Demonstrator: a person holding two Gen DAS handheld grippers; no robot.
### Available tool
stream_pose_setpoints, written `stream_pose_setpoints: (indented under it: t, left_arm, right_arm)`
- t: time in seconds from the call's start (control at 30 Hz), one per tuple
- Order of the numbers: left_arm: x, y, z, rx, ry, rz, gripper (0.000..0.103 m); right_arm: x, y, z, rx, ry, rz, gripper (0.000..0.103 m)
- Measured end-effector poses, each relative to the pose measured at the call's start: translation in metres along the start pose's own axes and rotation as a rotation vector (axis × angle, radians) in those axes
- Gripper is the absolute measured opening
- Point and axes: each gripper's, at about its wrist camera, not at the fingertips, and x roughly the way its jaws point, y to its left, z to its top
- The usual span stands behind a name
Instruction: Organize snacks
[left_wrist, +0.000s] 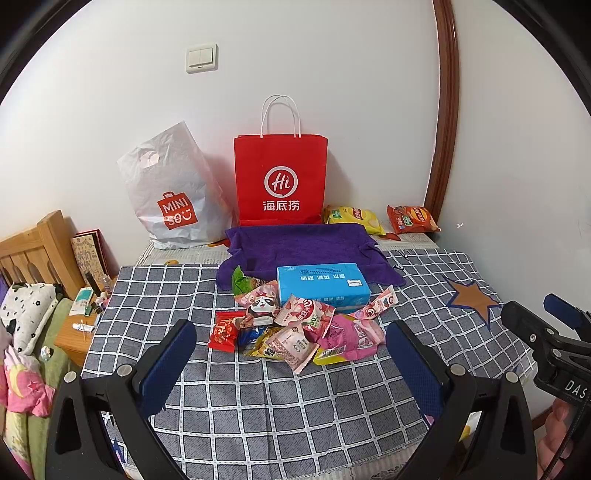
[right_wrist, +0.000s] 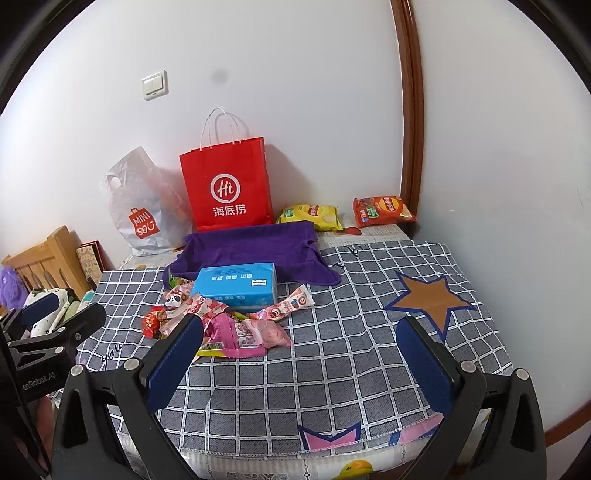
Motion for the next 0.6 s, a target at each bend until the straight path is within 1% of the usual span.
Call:
stream_pose_setpoints:
  t: [0.6]
  left_arm:
    - [-0.0008,-0.0006,0.0009,-0.002,-0.002,-0.003,0.103]
  right_arm:
    - [-0.0027,0.0008,-0.0014,-0.004,-0.006,0.008,0.103]
